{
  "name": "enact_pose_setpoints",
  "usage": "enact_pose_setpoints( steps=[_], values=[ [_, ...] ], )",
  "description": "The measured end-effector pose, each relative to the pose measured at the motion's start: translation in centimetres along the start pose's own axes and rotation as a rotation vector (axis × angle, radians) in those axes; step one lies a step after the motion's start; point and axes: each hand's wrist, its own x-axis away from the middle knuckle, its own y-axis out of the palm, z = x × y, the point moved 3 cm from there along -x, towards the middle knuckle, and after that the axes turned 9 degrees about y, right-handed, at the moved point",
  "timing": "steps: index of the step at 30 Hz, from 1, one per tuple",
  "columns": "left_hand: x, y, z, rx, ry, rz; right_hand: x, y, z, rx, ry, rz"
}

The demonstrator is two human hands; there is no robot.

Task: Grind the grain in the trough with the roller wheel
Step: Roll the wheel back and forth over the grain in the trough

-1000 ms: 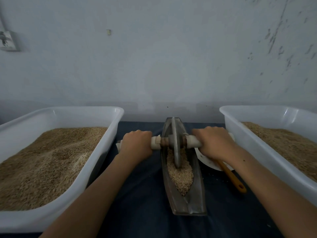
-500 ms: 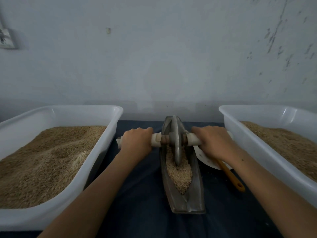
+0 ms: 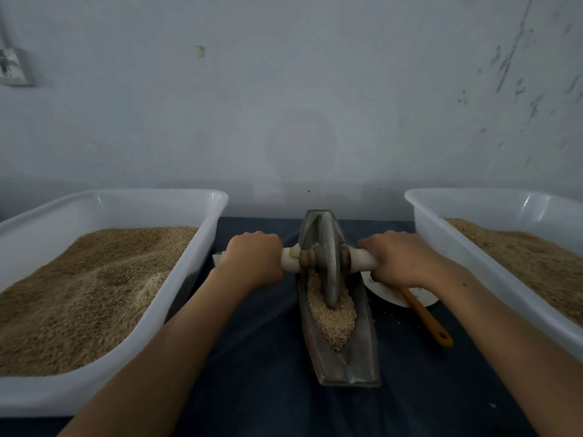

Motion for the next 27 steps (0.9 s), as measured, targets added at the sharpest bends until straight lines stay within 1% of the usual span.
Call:
enact_pose_setpoints(
  steps=[6, 9, 11, 13, 17, 19, 20, 21, 23, 25, 27],
  values=[
    [0.0, 0.1, 0.3, -0.039, -0.04, 0.175, -0.1, 1.2, 0.1, -0.003, 0.017, 0.328],
    [0.2, -0.1, 0.4, -0.044, -0.042, 0.209, -0.1, 1.4, 0.1, -0.001, 0.011, 0.37],
    [0.2, -0.1, 0.4, -0.048, -0.041, 0.183, 0.0, 1.2, 0.1, 0.002, 0.009, 0.328],
    [0.2, -0.1, 0.4, -0.058, -0.045, 0.113, 0.0, 0.8, 0.0, 0.004, 0.002, 0.246],
    [0.1, -0.2, 0.2, -0.024, -0.035, -0.058, 0.2, -0.1, -0.1, -0.003, -0.027, 0.015],
    [0.0, -0.3, 0.2, -0.009, -0.03, -0.093, 0.2, -0.2, 0.0, -0.019, -0.024, -0.069],
    [0.0, -0.2, 0.2, -0.007, -0.032, -0.093, 0.2, -0.2, 0.0, -0.026, -0.02, -0.077],
    [0.0, -0.2, 0.2, -0.01, -0.037, -0.085, 0.2, -0.2, 0.0, -0.029, -0.02, -0.057],
    [0.0, 0.0, 0.2, -0.022, -0.05, -0.041, 0.1, 0.0, -0.1, -0.021, -0.02, 0.053],
    [0.0, 0.2, 0.2, -0.032, -0.06, 0.044, -0.1, 0.5, -0.1, -0.007, -0.003, 0.193],
    [0.0, 0.2, 0.3, -0.045, -0.063, 0.153, -0.3, 0.9, -0.2, 0.001, 0.021, 0.3]
  ],
)
